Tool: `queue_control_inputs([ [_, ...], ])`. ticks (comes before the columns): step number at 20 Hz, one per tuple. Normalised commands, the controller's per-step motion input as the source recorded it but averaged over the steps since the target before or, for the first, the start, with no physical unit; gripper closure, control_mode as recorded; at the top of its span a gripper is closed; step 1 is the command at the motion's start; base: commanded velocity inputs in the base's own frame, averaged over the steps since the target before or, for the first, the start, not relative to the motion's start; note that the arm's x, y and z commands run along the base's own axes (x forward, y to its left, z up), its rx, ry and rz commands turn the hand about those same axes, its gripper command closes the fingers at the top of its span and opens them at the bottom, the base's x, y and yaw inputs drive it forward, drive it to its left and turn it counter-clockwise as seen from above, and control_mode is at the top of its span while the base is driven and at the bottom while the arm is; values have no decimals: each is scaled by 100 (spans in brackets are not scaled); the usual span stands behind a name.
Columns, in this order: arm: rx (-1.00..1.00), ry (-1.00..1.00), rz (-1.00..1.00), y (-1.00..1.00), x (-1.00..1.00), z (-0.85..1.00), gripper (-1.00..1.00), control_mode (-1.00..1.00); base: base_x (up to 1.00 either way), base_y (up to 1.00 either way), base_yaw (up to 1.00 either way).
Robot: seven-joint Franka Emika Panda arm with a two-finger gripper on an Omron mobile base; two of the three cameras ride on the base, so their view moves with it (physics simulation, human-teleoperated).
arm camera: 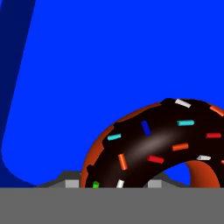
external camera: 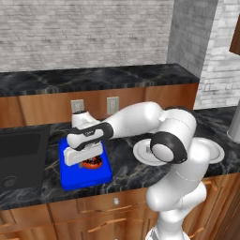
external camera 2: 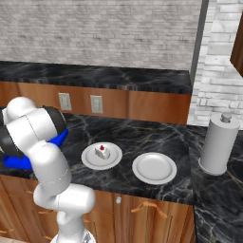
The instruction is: Move the dessert items from the plates to the tray.
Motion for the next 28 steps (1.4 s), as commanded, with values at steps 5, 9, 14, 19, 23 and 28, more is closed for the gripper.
queue_control_inputs([
  [5,-1,1,0,0,0,-14,100,-100,0,0,0],
  [9,0,2,0,0,0,-7,100,-100,0,0,0],
  [14,0,4,0,0,0,-4,100,-100,0,0,0],
  [19,0,2,0,0,-1,-12,100,-100,0,0,0],
  [23,0,2,0,0,0,-17,100,-100,0,0,0],
  [28,0,0,0,0,0,-13,100,-100,0,0,0],
])
